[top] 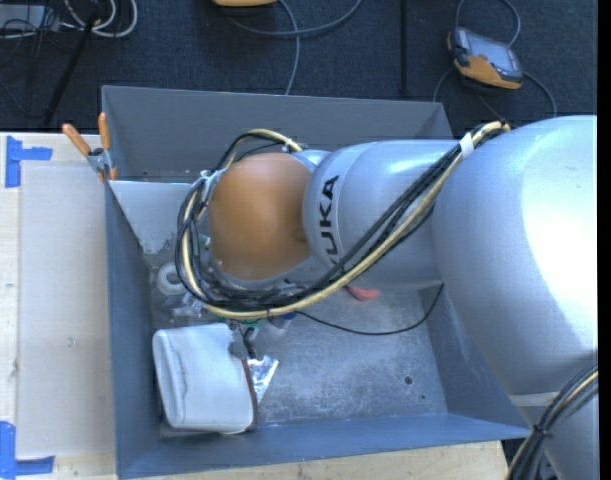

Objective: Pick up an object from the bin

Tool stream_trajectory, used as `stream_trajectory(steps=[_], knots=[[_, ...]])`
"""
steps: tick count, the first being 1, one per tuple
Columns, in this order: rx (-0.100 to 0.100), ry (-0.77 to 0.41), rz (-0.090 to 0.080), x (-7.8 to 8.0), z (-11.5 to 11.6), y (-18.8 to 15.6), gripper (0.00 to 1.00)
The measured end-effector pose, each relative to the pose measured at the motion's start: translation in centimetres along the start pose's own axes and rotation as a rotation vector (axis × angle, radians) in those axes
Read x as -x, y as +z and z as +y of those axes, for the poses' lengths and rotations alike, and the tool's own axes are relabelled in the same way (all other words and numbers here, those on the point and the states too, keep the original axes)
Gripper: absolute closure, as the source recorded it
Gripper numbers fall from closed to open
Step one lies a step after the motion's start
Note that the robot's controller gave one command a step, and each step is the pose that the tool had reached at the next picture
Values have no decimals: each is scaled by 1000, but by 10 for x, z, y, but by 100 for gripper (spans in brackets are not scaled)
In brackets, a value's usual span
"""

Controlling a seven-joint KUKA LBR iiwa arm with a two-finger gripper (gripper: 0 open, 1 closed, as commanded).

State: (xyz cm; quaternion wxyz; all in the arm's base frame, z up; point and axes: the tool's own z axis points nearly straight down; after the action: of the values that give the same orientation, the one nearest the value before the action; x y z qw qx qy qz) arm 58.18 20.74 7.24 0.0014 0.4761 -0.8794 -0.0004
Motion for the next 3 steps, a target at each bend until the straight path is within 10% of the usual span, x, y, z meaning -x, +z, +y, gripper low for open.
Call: stream_trajectory(steps=[1, 2, 3], knots=[[-4, -279, -2, -37, -60, 2, 0], [-1, -277, -5, -35, -59, 0, 100], [-2, -267, -6, 4, 13, -6, 100]])
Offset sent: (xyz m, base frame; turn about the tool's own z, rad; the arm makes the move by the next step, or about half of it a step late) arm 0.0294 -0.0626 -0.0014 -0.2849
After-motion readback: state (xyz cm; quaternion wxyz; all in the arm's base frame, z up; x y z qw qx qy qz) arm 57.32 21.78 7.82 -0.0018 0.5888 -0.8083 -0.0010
